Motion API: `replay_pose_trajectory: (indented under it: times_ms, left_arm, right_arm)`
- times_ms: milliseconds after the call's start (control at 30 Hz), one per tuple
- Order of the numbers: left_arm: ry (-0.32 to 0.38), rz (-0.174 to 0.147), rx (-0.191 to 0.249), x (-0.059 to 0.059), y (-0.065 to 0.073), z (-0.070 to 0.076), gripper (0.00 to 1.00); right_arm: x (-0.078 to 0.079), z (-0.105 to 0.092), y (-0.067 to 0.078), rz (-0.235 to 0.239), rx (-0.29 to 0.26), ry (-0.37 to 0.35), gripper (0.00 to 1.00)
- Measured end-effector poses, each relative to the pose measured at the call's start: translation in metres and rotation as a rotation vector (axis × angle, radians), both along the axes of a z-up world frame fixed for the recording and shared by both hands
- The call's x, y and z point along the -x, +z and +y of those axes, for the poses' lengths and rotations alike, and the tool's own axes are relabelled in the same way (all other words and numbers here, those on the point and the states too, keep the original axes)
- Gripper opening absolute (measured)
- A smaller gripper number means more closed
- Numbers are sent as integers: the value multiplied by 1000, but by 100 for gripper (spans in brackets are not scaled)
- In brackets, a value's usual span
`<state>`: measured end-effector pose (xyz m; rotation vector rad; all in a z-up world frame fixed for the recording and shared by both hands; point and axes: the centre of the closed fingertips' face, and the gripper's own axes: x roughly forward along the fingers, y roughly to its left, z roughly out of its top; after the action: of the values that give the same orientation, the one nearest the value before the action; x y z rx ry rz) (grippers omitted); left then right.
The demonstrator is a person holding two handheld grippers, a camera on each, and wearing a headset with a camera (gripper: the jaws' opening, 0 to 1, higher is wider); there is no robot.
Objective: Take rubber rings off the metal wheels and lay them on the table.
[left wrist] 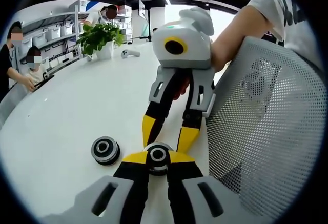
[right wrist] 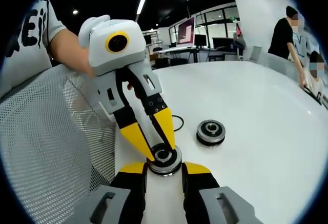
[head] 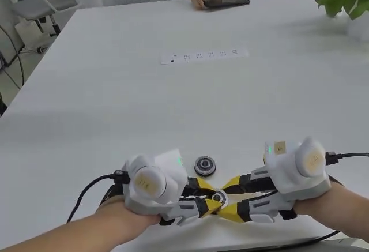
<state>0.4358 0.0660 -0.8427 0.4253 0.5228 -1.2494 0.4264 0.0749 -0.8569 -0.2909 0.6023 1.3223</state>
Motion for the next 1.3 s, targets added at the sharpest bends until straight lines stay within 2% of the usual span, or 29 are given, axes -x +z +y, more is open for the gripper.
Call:
replay_pose_trajectory:
  times_ms: [400,500,567,667,900,1167,1300]
  left_arm:
    - [18,1,6,-3,0,3,8]
    - [21,2,7,-3,0,3,8]
    - [24,4,8,-3,0,4,8]
    - [26,4,8,-3,1,5,8]
    - [29,-1,3,-2,2,5,8]
    - [29,-10,-5,-1,3,4,8]
    - [29,-13,-7,0,3,4,8]
  right_arm:
    - [0,-8,-1,-26,23,-1,18]
    - [-1,-12,-3,-31,39,-5,12]
    - [1,-14,-3,-21,38,-9,1]
    - [0,-14,-3,-14,38,-18,1]
    - [0,-14,-2,59,20,-61,1]
    - [-2,-15,-2,168,8,-133,0]
    - [-3,-16,-3,220,-24,-179,0]
